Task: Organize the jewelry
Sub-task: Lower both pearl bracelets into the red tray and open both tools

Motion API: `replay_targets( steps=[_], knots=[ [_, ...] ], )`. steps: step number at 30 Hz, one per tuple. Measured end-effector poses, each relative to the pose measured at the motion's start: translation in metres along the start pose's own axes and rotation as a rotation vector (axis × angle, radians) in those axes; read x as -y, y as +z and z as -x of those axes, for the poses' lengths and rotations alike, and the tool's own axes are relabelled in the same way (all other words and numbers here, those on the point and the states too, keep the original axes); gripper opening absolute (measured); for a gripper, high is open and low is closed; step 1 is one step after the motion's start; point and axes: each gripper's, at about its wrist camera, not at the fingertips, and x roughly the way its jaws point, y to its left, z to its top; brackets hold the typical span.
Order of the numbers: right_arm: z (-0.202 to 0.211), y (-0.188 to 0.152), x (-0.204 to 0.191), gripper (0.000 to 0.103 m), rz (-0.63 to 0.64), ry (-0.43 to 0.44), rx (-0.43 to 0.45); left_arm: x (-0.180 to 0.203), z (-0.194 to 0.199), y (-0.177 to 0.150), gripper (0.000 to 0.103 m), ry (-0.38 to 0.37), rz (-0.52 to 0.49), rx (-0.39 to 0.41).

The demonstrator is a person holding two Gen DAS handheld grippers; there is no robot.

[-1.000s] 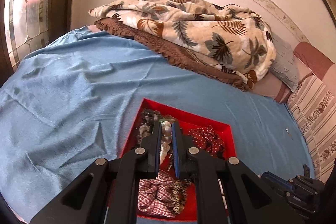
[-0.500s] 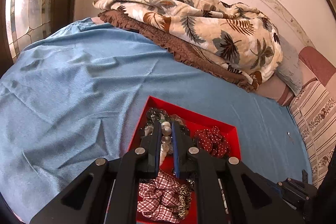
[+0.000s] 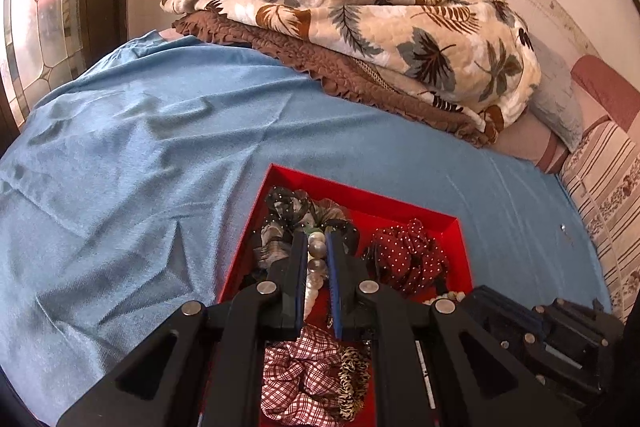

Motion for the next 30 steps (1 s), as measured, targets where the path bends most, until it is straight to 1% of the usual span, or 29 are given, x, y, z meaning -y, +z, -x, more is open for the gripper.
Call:
replay_targets(
  steps=[5,12,30],
  knots=[
    [-0.005,0.003,0.001,0.007,0.006,-0.014,0.000,0.006,-0.005,-0.003,0.009,0.043,-0.043,-0.004],
    [-0.014,0.003,0.010,0.007,-0.007,-0.038,-0.013,0.004,-0.012,-0.006,0.009,0.059,-0.052,-0.029],
    [-0.041,-0.002,0.035,0.007,-0.102,-0.050,-0.076,0.004,-0.034,-0.011,0.009,0.105,-0.088,-0.092]
  ],
)
